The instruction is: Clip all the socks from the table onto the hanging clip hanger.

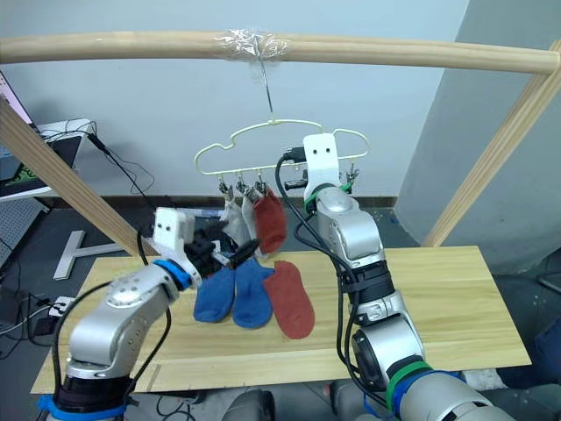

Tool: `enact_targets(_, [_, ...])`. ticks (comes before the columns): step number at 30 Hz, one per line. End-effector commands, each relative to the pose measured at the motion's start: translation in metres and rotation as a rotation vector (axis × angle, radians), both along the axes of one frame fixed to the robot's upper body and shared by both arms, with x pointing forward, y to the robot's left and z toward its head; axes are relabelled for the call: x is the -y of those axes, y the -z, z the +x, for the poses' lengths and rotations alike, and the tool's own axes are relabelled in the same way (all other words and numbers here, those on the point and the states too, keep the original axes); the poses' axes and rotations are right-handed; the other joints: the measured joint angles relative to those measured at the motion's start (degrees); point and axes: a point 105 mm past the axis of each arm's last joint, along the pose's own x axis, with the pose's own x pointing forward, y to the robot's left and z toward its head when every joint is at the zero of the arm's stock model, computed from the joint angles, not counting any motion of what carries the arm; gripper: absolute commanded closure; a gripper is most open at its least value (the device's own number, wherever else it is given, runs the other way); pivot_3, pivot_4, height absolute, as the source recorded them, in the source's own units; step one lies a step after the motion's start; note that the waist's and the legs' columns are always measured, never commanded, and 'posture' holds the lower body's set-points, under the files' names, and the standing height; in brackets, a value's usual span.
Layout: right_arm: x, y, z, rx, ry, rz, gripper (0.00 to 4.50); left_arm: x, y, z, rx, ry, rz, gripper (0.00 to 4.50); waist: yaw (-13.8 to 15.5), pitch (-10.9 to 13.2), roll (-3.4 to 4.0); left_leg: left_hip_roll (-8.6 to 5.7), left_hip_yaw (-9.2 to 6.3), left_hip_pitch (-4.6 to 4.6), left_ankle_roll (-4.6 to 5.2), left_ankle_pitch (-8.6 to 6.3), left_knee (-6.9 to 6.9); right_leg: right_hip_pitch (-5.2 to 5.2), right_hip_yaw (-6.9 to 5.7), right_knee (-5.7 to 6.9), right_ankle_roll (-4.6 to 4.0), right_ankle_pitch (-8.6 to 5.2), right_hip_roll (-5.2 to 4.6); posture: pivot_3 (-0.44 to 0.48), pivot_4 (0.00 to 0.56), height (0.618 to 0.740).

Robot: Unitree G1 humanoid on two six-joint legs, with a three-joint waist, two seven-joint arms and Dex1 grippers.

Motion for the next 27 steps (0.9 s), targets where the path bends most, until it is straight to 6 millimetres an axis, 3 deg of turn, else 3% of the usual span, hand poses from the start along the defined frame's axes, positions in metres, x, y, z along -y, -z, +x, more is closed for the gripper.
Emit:
enact_targets(1, [-0.007,-0.019,-0.002,0.061,-0.02,0.015,4.43,0.009,0.018,0.002,-0.063,-0.02,0.01,0.03,0.04,0.0,0.0,0.0,0.0,0.0,0.0,0.0,0.0,0.0,0.0,0.01,0.0,0.0,0.0,-0.094,0.171,0.74])
enact_targets(10, [-0.008,-0.021,-0.002,0.065,-0.025,0.017,4.43,0.027,0.075,0.021,-0.27,-0.036,0.108,0.03,0.19,0.0,0.0,-0.03,0.02,0.0,0.0,0.0,0.01,0.0,0.0,0.01,0.01,0.0,0.0,-0.099,0.17,0.74])
enact_targets(16, [-0.007,-0.022,-0.002,0.068,-0.021,0.019,4.43,0.037,0.098,0.032,-0.337,-0.034,0.161,0.03,0.1,0.0,0.0,-0.02,0.03,-0.01,0.0,0.0,0.0,-0.01,0.01,0.01,0.01,0.01,-0.01,-0.109,0.168,0.74])
enact_targets(27, [-0.007,-0.023,-0.003,0.069,-0.018,0.02,4.43,0.047,0.107,0.046,-0.36,-0.032,0.184,0.03,0.08,-0.01,0.0,-0.03,0.04,-0.01,0.0,0.0,0.01,-0.01,0.02,0.03,0.04,0.02,-0.02,-0.119,0.168,0.74])
